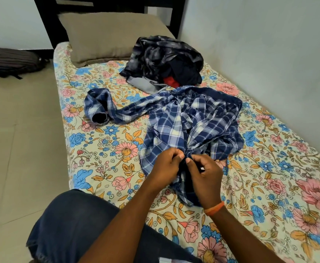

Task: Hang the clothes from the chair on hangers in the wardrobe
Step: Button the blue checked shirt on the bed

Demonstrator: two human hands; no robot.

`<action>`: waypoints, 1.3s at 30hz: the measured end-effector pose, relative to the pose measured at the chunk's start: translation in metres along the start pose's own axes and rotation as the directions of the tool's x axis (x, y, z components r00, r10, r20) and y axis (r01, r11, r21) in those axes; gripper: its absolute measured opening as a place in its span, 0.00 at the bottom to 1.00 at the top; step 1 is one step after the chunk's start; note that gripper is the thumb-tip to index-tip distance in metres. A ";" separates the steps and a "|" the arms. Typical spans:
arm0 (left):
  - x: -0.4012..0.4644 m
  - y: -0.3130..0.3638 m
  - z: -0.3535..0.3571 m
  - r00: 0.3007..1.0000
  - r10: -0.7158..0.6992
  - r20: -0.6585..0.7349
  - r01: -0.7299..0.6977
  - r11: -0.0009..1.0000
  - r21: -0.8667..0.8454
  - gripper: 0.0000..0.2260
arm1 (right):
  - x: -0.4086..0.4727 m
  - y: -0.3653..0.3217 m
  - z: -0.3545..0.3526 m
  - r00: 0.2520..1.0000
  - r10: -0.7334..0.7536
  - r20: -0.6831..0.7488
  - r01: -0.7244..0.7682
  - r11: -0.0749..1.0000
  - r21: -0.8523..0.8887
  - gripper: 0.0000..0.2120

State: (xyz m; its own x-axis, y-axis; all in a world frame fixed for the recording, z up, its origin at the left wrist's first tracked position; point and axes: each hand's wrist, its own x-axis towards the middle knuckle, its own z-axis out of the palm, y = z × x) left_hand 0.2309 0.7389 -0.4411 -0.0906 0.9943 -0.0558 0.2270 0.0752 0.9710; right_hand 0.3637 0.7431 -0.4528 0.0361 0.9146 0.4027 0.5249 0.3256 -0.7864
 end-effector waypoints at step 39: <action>0.006 -0.002 0.010 0.991 -0.043 -0.130 0.058 0.992 0.112 0.10 | 0.003 -0.004 0.008 0.862 0.458 0.219 -0.505 0.731 0.459 0.04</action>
State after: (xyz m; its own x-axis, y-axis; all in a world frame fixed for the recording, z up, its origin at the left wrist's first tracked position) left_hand 0.2396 0.7453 -0.4454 -0.2252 0.9720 -0.0670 0.3284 0.1405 0.9340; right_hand 0.3544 0.7462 -0.4523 0.0856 0.9896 -0.1153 -0.0247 -0.1136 -0.9932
